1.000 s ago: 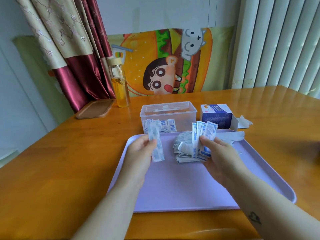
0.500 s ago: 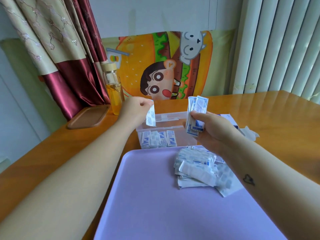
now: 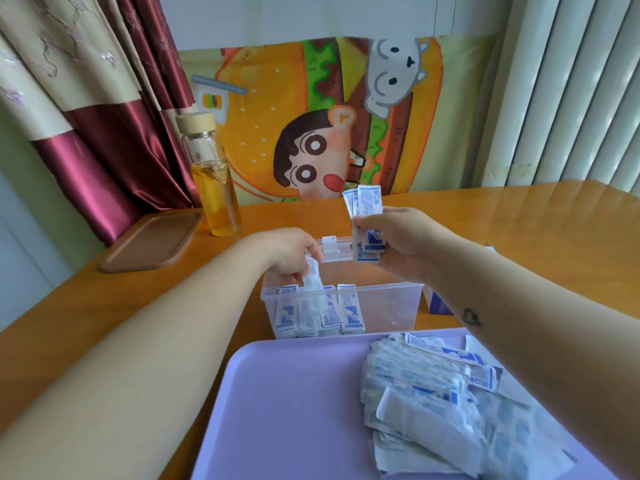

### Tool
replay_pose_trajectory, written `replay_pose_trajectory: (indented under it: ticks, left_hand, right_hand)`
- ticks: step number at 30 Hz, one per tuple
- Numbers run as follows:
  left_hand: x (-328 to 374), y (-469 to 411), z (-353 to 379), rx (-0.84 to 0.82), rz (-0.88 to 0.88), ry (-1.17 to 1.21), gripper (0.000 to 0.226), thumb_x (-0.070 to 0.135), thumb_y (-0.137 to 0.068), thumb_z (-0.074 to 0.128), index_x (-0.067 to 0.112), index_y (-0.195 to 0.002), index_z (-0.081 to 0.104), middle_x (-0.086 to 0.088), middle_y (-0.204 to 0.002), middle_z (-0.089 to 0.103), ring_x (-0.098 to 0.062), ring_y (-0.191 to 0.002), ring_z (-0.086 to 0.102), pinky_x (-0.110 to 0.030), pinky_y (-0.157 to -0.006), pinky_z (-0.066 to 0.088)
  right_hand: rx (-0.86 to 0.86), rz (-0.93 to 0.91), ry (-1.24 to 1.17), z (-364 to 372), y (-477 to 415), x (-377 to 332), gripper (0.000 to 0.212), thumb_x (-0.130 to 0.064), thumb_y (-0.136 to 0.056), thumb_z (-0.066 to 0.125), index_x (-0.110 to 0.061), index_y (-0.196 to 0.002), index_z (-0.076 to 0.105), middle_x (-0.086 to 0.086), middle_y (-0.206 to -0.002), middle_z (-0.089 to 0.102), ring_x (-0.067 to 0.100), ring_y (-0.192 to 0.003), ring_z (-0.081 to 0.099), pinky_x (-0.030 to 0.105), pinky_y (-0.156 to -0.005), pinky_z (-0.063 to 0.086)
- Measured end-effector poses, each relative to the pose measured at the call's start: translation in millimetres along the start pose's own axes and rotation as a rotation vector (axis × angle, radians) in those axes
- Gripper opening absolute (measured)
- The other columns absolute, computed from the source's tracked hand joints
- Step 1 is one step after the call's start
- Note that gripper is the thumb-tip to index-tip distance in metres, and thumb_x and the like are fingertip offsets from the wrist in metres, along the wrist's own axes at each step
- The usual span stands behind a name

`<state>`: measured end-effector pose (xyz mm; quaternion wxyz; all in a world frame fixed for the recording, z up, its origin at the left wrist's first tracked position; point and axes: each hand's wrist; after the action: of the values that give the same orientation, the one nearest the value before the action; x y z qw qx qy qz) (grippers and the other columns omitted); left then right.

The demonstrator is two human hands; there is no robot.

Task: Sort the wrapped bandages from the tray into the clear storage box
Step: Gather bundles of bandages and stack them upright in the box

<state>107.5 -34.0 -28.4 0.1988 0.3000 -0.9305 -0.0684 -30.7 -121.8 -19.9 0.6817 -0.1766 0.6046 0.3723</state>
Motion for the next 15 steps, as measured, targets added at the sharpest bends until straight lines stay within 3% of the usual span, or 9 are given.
replay_pose_trajectory:
  ticks: [4, 8, 12, 15]
  left_hand:
    - [3, -8, 0, -0.107, 0.0, -0.092, 0.034, 0.005, -0.092, 0.054, 0.027, -0.119, 0.054, -0.005, -0.114, 0.055, -0.01, -0.074, 0.062, -0.023, -0.069, 0.055]
    - [6, -12, 3, -0.16, -0.022, -0.163, 0.033, 0.004, -0.091, 0.055, 0.026, -0.116, 0.053, -0.002, -0.102, 0.053, -0.011, -0.072, 0.059, -0.02, -0.061, 0.051]
    - [9, -13, 5, -0.163, -0.027, -0.251, 0.027, 0.006, -0.09, 0.058, 0.024, -0.111, 0.059, -0.002, -0.11, 0.054, -0.011, -0.072, 0.058, -0.018, -0.053, 0.047]
    - [11, -11, 6, -0.14, -0.02, -0.35, 0.037, 0.008, -0.088, 0.062, 0.024, -0.121, 0.059, -0.005, -0.127, 0.055, -0.019, -0.096, 0.058, -0.025, -0.072, 0.05]
  right_hand:
    - [-0.024, 0.058, 0.044, 2, -13, 9, 0.048, -0.005, -0.09, 0.057, -0.01, -0.135, 0.043, 0.012, -0.113, 0.058, 0.024, -0.103, 0.057, 0.043, -0.092, 0.05]
    - [-0.051, 0.073, 0.039, 1, -18, 12, 0.043, -0.005, -0.091, 0.056, -0.008, -0.132, 0.046, 0.013, -0.114, 0.059, 0.023, -0.104, 0.058, 0.039, -0.089, 0.05]
    - [-0.044, 0.087, 0.068, -2, -20, 13, 0.045, -0.007, -0.09, 0.057, -0.011, -0.133, 0.045, 0.013, -0.116, 0.058, 0.024, -0.107, 0.057, 0.044, -0.096, 0.048]
    - [-0.036, 0.088, 0.09, -3, -21, 14, 0.047, -0.008, -0.09, 0.058, -0.011, -0.135, 0.044, 0.012, -0.117, 0.057, 0.024, -0.106, 0.056, 0.045, -0.097, 0.047]
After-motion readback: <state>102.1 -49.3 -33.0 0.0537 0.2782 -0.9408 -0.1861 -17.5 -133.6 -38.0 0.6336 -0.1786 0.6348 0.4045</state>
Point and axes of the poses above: each hand's wrist, its own y-axis away from the middle knuckle, its own z-axis out of the palm, x = y × z
